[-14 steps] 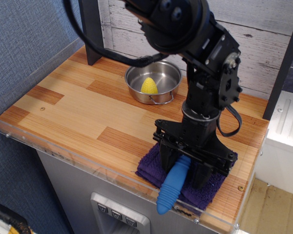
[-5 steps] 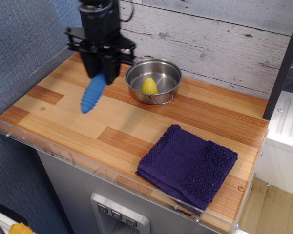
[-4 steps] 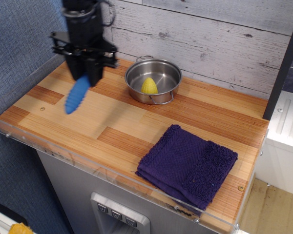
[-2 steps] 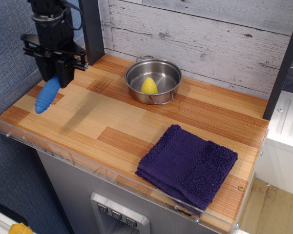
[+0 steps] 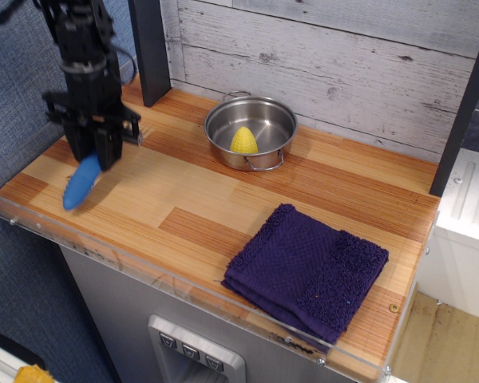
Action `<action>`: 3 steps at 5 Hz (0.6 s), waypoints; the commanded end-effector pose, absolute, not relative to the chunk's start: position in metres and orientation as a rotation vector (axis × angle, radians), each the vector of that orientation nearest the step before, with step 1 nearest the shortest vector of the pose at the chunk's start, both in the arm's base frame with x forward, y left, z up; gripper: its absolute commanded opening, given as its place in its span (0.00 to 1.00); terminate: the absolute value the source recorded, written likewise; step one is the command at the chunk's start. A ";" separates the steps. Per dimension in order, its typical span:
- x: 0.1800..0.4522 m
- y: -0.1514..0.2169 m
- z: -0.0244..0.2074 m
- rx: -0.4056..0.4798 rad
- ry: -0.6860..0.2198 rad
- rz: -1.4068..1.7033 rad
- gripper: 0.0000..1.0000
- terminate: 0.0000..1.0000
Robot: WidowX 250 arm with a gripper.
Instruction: Place the blue handled fork on the front left of the table.
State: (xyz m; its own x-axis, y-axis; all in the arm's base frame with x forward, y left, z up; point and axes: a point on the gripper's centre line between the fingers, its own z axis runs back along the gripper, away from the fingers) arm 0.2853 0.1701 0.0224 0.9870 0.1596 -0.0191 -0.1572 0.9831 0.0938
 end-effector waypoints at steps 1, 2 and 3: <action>0.294 0.167 0.012 0.072 -0.005 0.168 0.00 0.00; 0.294 0.158 0.014 0.068 0.014 0.151 0.00 0.00; 0.288 0.153 0.029 0.055 -0.016 0.163 1.00 0.00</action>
